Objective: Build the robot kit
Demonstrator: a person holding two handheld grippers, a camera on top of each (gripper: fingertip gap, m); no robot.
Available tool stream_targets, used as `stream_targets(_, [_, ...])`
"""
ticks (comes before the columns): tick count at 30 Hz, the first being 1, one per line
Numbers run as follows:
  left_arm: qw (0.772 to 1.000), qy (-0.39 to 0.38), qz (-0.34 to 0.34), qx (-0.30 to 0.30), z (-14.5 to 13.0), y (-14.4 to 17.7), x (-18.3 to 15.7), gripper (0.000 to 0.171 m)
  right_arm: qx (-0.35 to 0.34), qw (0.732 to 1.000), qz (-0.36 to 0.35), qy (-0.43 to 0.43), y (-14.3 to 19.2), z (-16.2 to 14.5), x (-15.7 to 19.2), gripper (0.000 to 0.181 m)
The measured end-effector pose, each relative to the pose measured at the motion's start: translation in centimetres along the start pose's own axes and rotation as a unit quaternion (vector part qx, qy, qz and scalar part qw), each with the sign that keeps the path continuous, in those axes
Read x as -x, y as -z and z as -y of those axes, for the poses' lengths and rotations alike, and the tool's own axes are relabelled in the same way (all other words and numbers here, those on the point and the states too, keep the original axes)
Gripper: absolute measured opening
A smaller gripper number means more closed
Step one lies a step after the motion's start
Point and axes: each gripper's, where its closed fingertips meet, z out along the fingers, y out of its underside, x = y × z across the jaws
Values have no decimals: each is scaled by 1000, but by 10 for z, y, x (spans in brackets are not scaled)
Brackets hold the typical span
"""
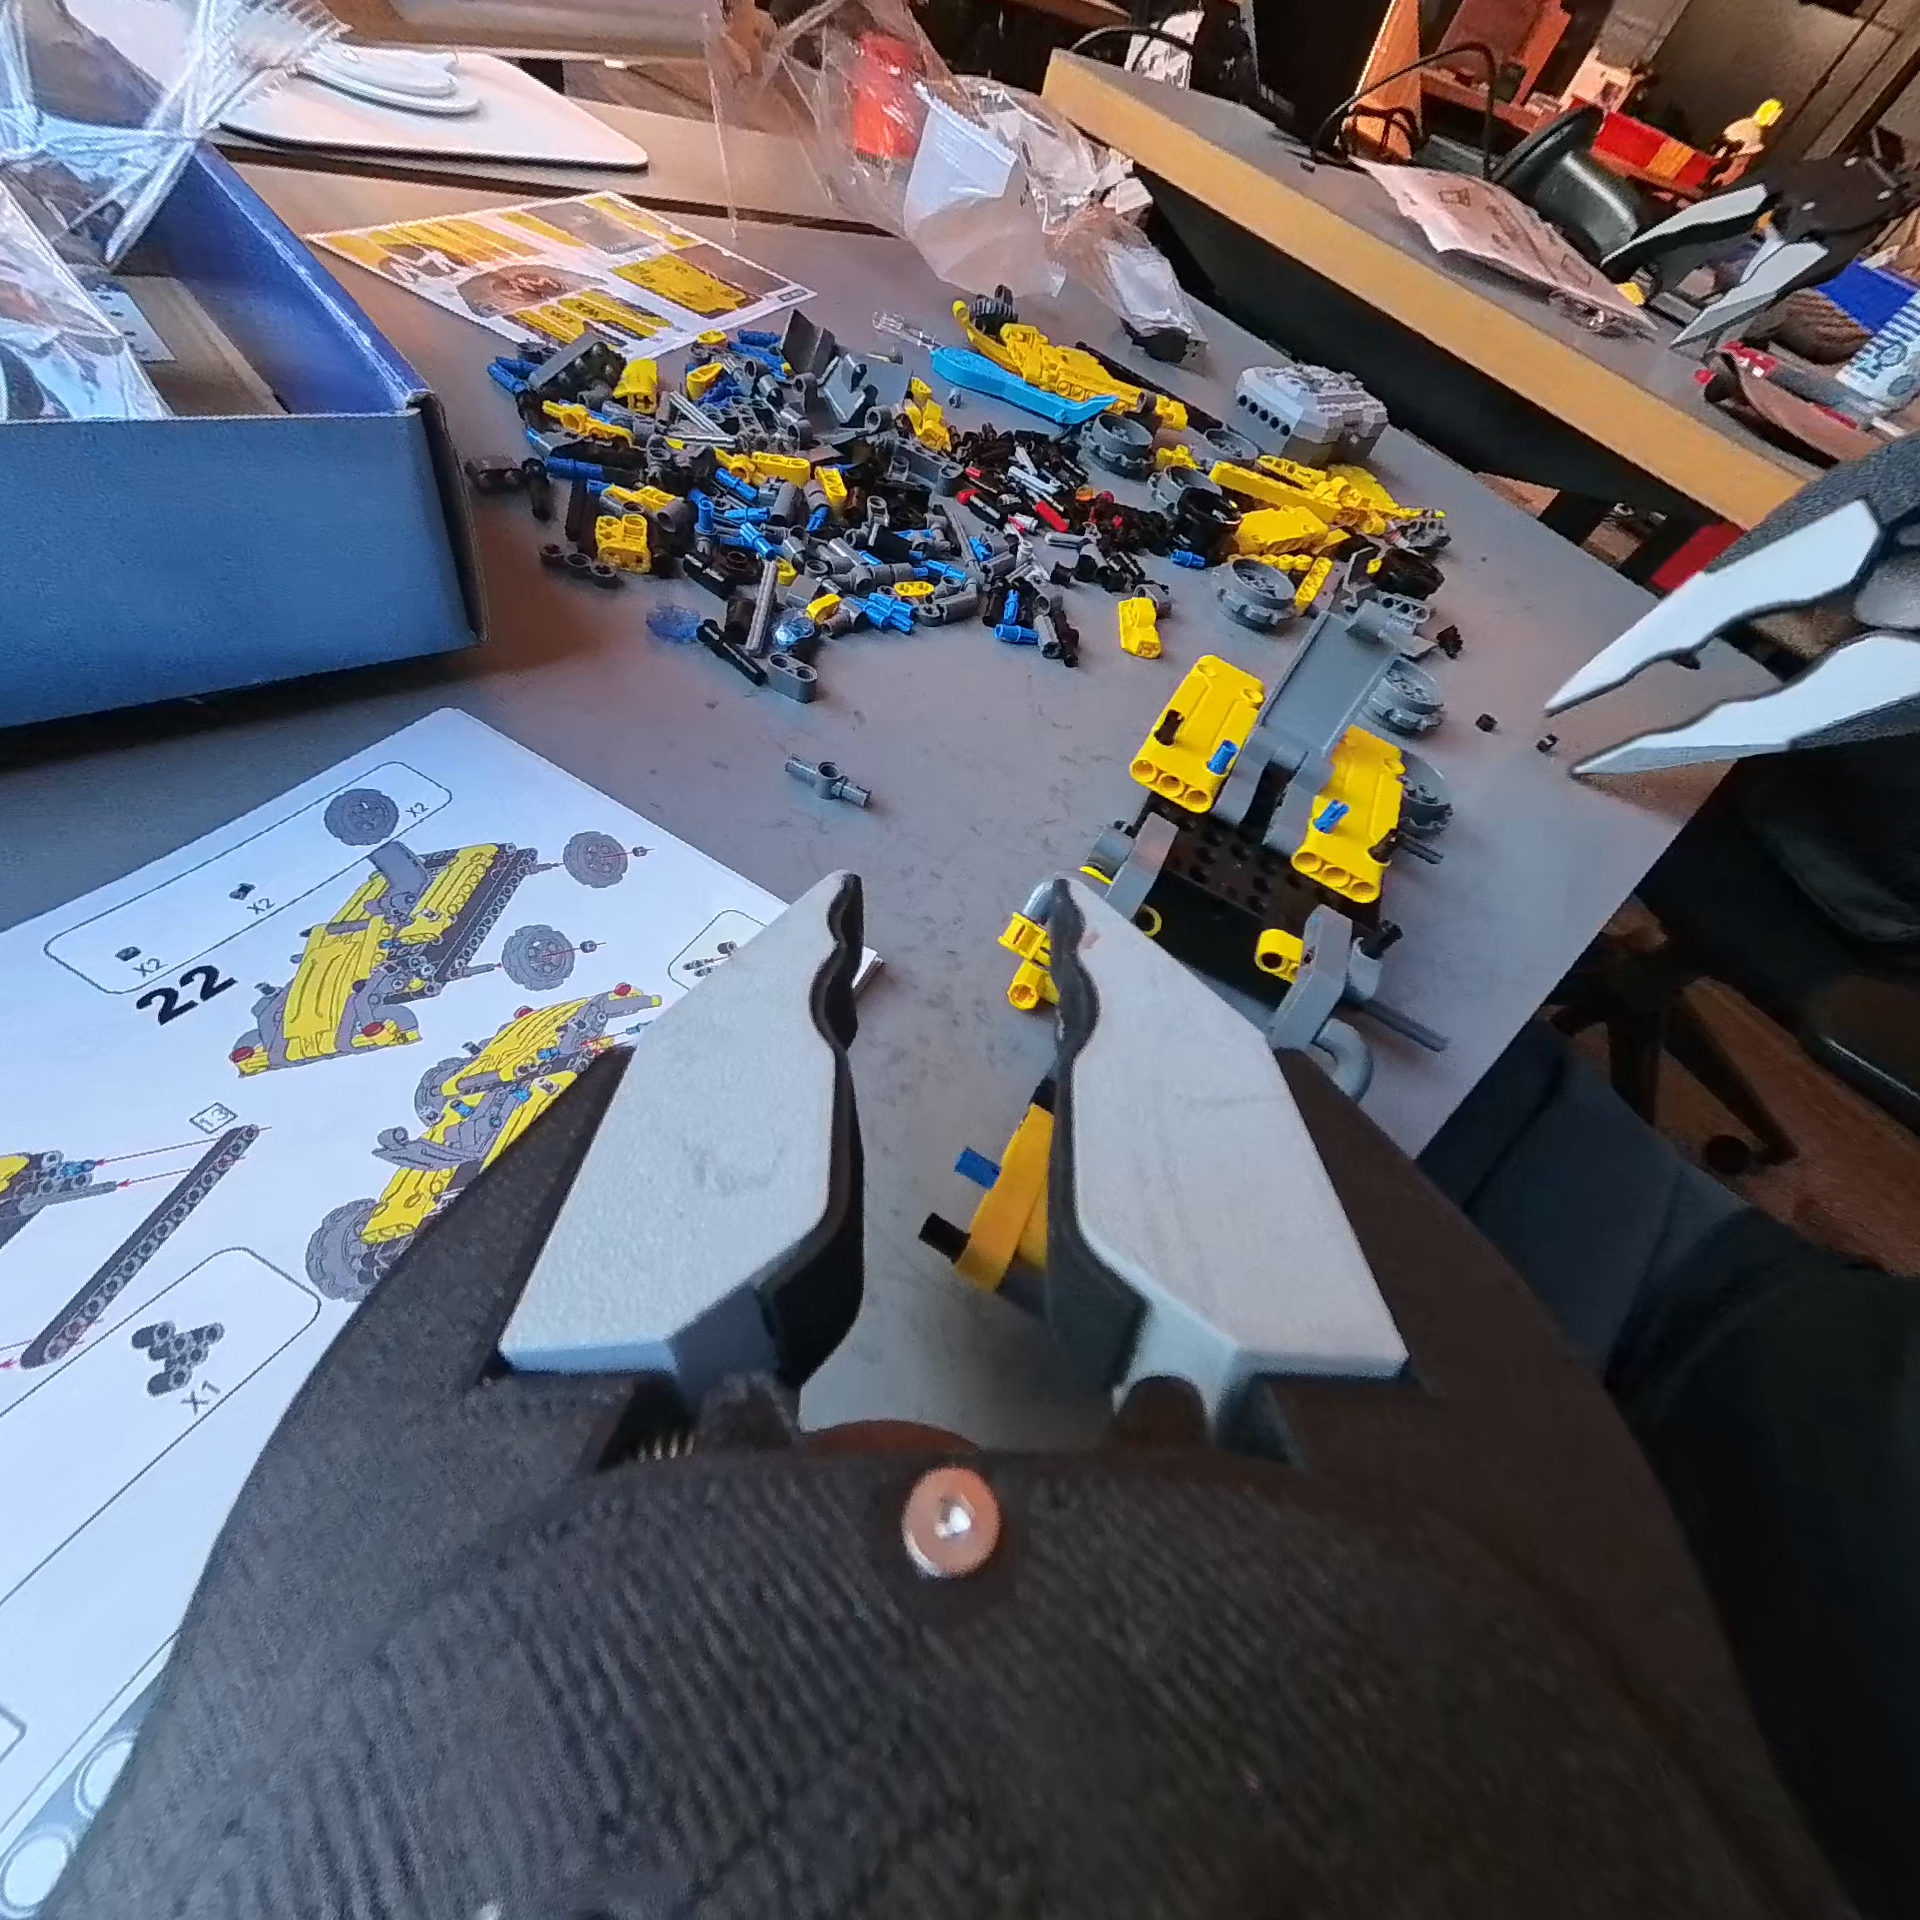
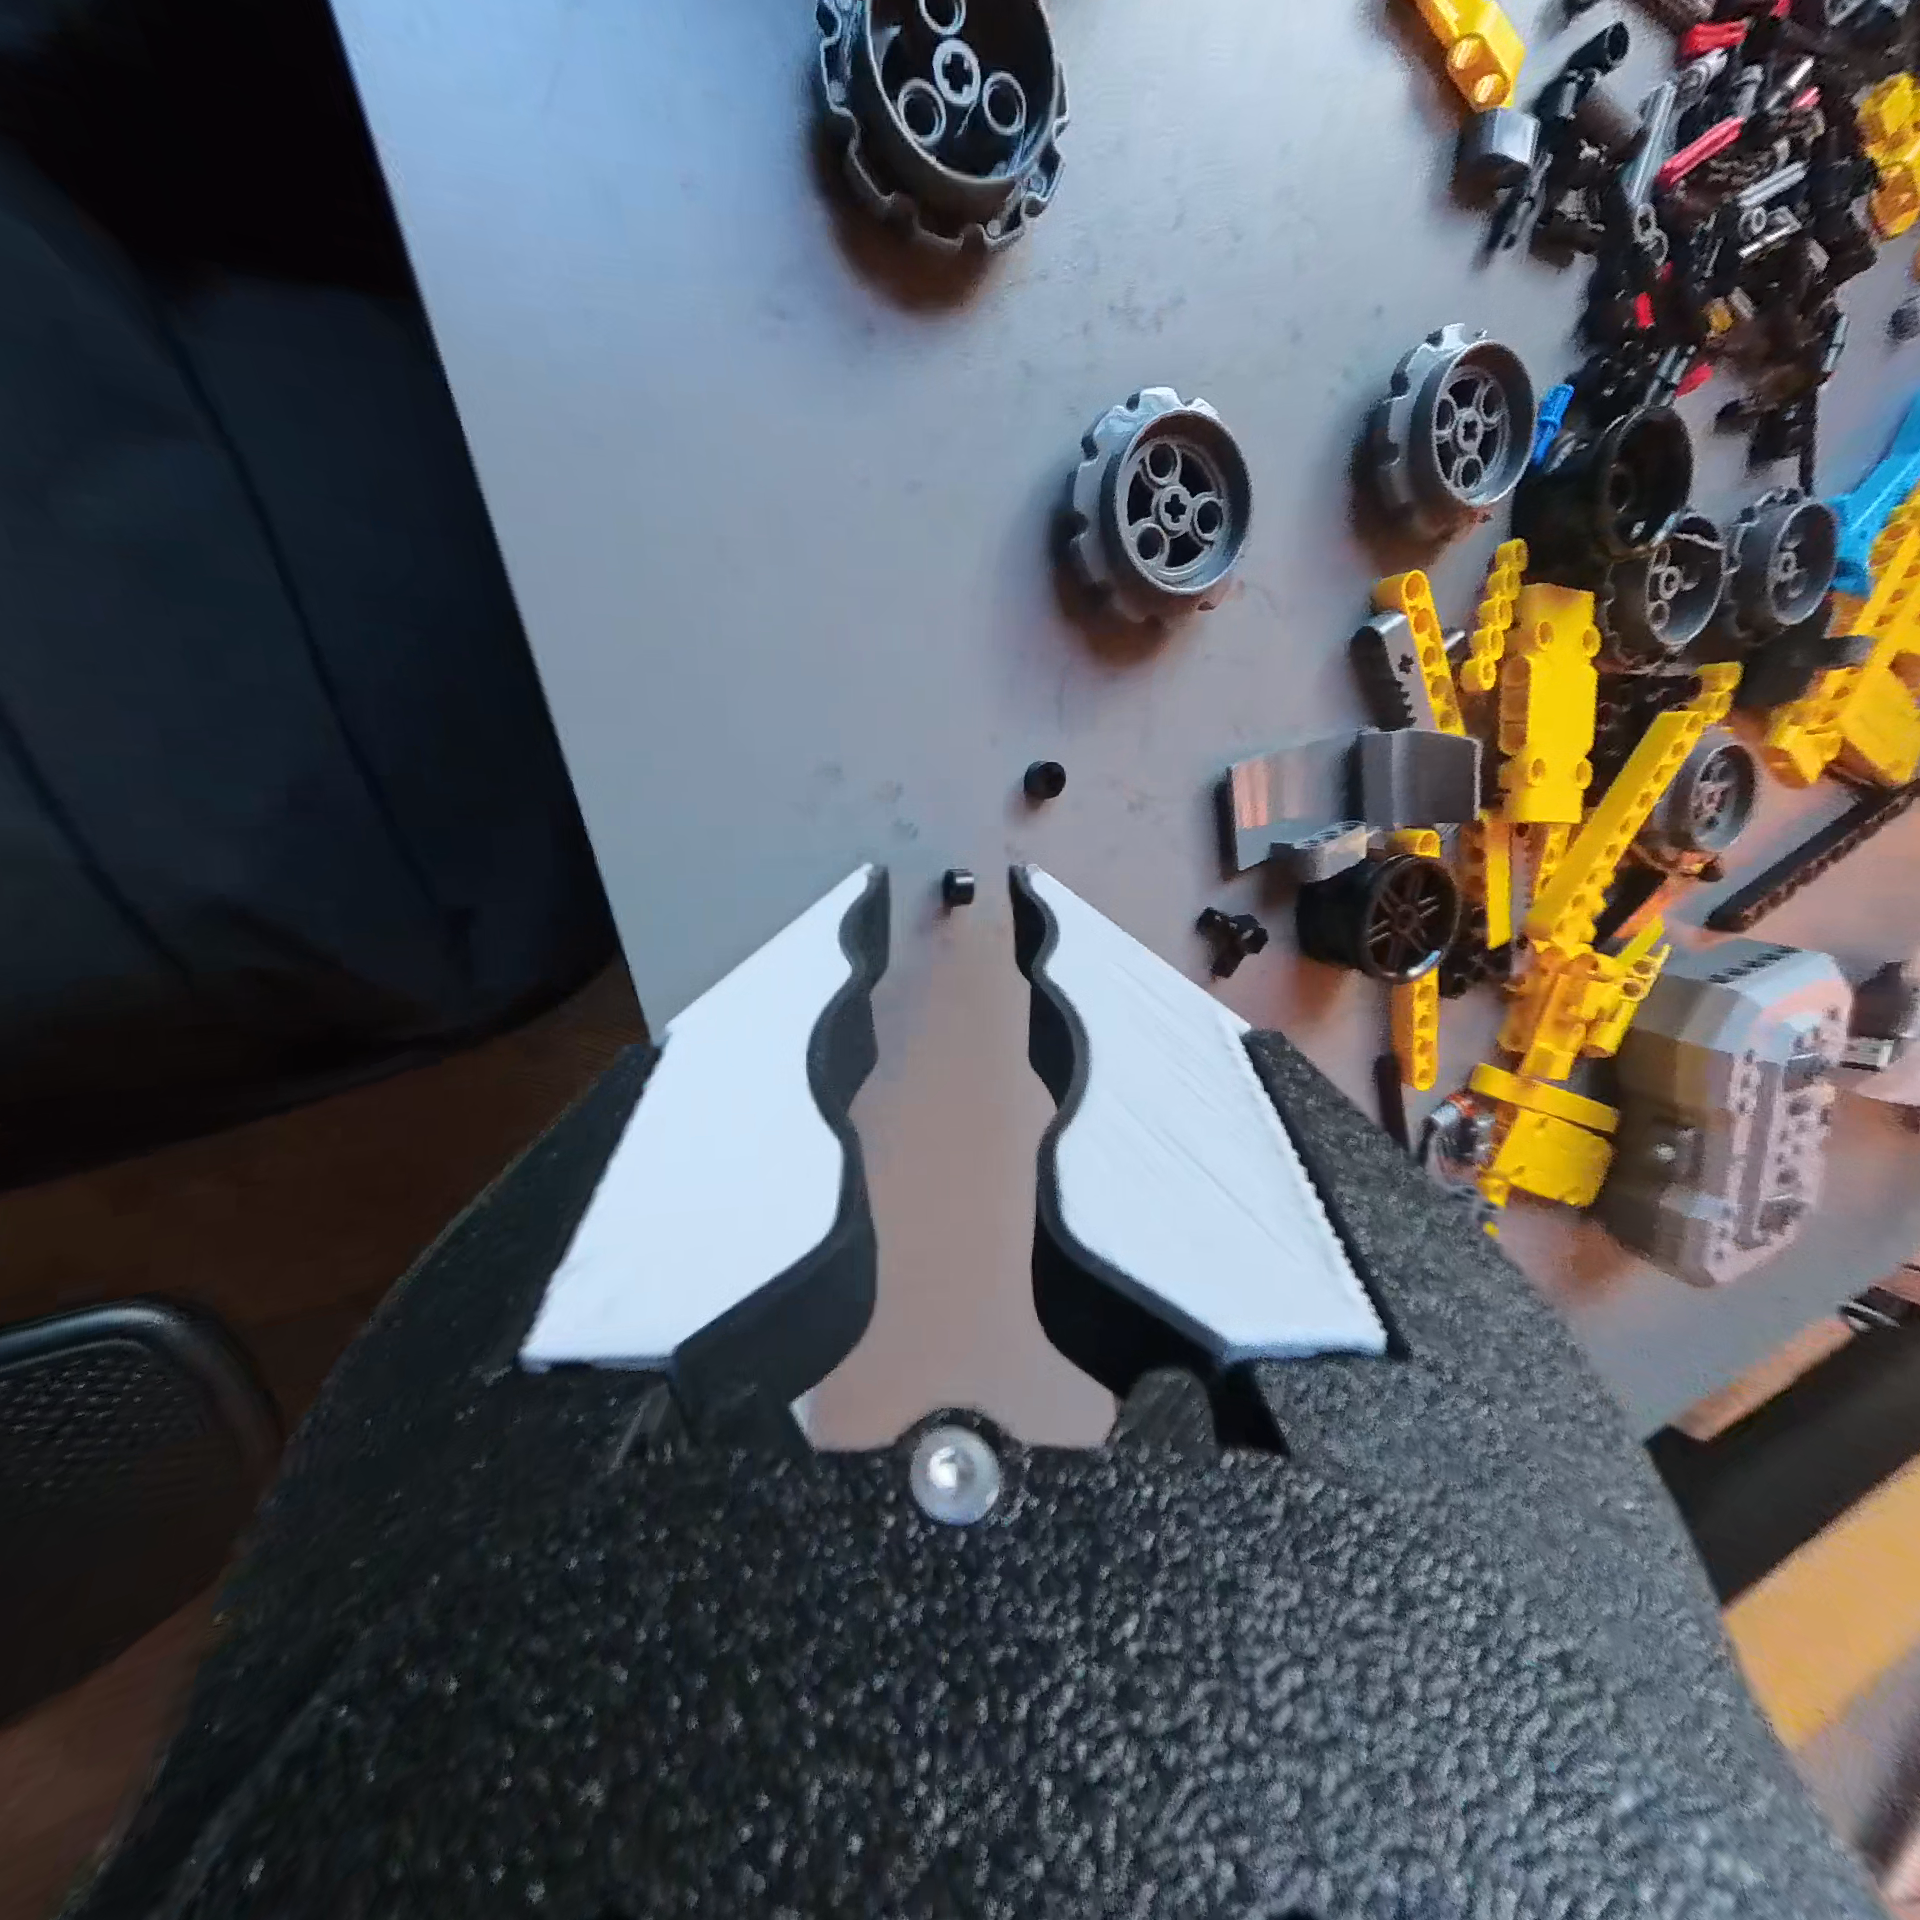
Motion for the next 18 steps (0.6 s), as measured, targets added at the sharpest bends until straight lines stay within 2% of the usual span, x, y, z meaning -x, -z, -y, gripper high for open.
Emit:
stream_targets(3, [1000,0,-1,1,0,0,0,33,-14,999,22,-19,3,-2,7,19])
stream_targets(9, [1000,0,-2,2,-1,0,-1,33,-65,988,38,-135,10,-2,3,15])
stream_targets(13, [1000,0,-2,3,-1,-1,0,33,-76,988,23,-136,6,-3,-2,3])
stream_targets(18, [1000,0,-1,4,-1,-1,0,33,-84,989,26,-115,3,-3,-3,4])
